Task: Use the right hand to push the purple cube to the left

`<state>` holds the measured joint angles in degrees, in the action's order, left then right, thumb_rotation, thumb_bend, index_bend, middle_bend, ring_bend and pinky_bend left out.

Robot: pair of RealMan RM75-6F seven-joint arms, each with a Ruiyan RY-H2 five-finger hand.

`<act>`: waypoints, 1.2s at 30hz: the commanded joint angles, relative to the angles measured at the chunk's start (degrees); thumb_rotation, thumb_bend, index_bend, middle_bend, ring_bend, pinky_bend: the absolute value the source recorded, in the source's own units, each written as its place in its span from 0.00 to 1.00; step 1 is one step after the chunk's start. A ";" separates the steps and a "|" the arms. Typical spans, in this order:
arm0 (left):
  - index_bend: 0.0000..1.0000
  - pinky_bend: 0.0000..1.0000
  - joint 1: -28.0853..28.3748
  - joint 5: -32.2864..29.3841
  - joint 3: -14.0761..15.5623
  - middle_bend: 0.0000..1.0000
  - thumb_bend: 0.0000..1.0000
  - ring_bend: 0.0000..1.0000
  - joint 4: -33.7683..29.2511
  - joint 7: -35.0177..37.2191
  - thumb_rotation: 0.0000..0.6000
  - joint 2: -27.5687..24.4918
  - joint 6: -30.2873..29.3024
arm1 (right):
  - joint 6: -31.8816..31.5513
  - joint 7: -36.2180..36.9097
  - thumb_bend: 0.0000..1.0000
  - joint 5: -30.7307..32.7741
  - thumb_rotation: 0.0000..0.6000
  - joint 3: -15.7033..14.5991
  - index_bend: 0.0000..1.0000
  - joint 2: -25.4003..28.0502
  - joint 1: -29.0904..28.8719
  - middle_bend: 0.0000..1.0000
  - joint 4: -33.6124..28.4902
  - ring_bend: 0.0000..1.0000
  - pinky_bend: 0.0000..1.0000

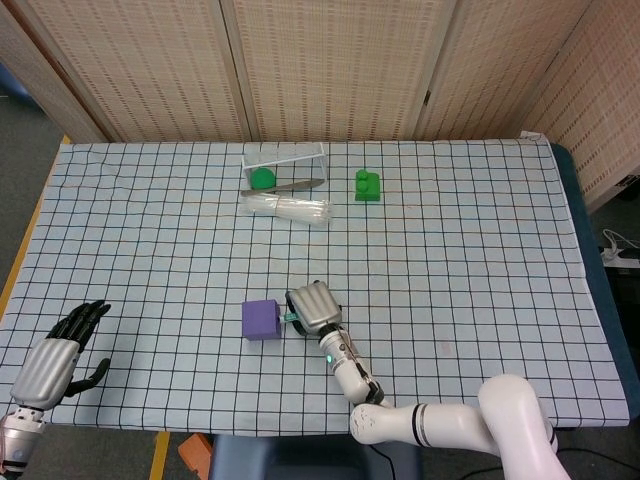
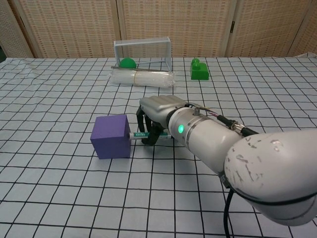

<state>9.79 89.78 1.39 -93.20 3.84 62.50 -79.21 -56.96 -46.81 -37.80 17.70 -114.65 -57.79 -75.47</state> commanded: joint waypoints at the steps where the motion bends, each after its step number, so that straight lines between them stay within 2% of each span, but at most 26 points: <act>1: 0.00 0.17 0.02 -0.01 -0.03 0.00 0.41 0.00 0.05 0.13 1.00 -0.02 0.03 | -0.56 -0.52 0.43 -0.03 1.00 0.31 0.98 0.03 -0.51 0.79 -0.65 0.57 0.39; 14: 0.00 0.18 -0.07 0.55 0.15 0.00 0.41 0.00 -0.16 0.49 1.00 -0.24 -0.29 | -2.51 -4.33 0.43 2.57 1.00 1.33 0.98 -1.45 -3.44 0.79 -1.40 0.57 0.39; 36: 0.00 0.18 -0.13 0.90 0.17 0.00 0.41 0.00 0.06 1.82 1.00 -0.63 -0.62 | -0.64 -5.45 0.43 6.36 1.00 6.05 0.98 -8.40 -9.80 0.79 7.14 0.57 0.39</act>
<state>9.66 90.69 1.56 -93.13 5.66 61.87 -79.82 -57.75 -52.43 -31.56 23.50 -122.82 -67.38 -68.59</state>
